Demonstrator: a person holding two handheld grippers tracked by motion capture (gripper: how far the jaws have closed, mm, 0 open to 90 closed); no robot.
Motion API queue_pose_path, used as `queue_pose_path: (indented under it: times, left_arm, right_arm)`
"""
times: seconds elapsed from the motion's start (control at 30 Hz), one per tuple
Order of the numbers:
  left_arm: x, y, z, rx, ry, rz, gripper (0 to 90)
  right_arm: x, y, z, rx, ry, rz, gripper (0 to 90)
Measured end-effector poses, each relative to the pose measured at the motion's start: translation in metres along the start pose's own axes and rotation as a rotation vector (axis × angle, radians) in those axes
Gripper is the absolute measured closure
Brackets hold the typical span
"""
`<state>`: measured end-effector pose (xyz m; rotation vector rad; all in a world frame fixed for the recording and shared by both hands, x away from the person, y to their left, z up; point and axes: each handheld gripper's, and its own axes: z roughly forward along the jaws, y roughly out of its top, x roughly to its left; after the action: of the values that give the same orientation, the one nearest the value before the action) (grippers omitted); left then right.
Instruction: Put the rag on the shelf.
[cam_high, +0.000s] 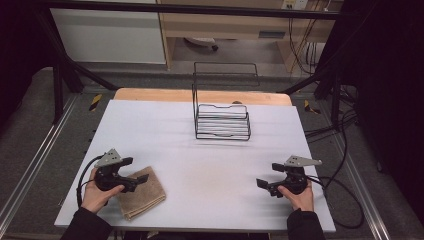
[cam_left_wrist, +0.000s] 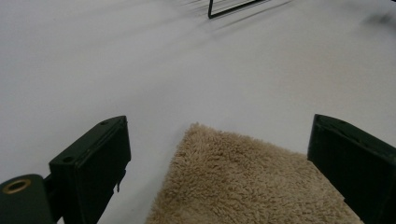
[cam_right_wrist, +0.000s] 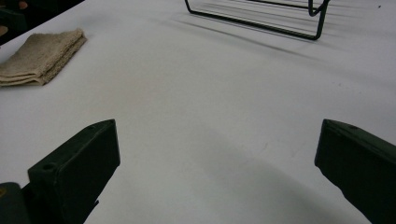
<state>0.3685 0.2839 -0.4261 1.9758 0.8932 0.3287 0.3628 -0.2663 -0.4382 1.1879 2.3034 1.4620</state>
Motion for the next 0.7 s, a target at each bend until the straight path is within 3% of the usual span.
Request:
queue_pose_path:
  times: [0.43, 0.7]
  left_arm:
    - [0.0007, 0.0037, -0.0006, 0.012, 0.016, -0.001, 6.7]
    - [0.0059, 0.0079, 0.0017, 0.038, 0.041, -0.031, 11.3]
  right_arm:
    - [0.0003, -0.0003, 0.0001, 0.006, -0.009, -0.003, 0.5]
    - [0.0006, -0.0008, 0.0016, 0.011, -0.015, -0.004, 0.5]
